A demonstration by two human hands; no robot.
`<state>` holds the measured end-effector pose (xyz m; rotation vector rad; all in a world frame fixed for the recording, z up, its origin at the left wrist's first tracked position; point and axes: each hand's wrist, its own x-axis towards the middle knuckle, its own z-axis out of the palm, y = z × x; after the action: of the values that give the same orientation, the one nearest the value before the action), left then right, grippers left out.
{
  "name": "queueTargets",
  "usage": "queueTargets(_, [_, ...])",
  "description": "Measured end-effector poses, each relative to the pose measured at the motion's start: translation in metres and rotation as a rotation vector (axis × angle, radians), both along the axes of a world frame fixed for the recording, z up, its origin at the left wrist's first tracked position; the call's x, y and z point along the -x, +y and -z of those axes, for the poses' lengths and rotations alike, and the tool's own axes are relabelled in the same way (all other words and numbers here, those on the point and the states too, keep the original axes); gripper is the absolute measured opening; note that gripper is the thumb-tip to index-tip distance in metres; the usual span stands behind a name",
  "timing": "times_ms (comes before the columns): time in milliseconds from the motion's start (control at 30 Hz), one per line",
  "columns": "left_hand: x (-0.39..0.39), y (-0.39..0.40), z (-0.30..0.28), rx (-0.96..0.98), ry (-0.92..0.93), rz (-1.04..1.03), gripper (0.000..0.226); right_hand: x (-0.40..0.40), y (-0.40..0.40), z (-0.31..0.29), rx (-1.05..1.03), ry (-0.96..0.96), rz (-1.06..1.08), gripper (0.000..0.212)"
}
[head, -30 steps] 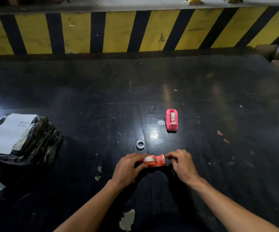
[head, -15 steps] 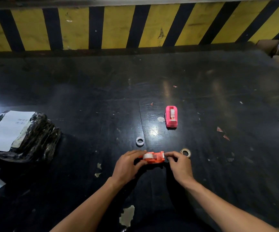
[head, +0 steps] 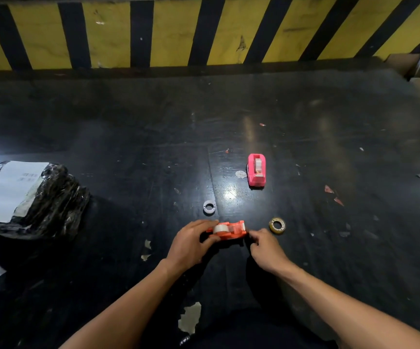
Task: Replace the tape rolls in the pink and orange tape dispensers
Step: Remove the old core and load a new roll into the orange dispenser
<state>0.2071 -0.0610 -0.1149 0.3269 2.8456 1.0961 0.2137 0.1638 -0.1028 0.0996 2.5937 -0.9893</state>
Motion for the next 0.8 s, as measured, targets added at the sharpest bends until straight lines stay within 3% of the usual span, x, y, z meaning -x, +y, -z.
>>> queueTargets(167, [0.004, -0.011, -0.003, -0.053, -0.037, 0.024, 0.04, 0.015, 0.004, -0.014, 0.005, 0.175, 0.104, 0.05])
queueTargets(267, [0.016, -0.017, -0.002, -0.015, -0.066, -0.027, 0.042, 0.02, 0.005, -0.017, -0.007, 0.285, -0.153, 0.058])
queueTargets(433, [0.038, -0.01, 0.0, 0.135, -0.069, -0.151, 0.064, 0.025, -0.004, -0.011, -0.217, 0.26, -0.478, 0.074])
queueTargets(667, [0.038, -0.009, 0.024, 0.366, 0.019, -0.115, 0.069, 0.027, -0.003, 0.002, -0.15, 0.28, -0.513, 0.054])
queueTargets(800, [0.038, -0.007, 0.029, 0.421, 0.05, -0.13, 0.066, 0.031, 0.008, -0.003, -0.025, 0.314, -0.374, 0.044])
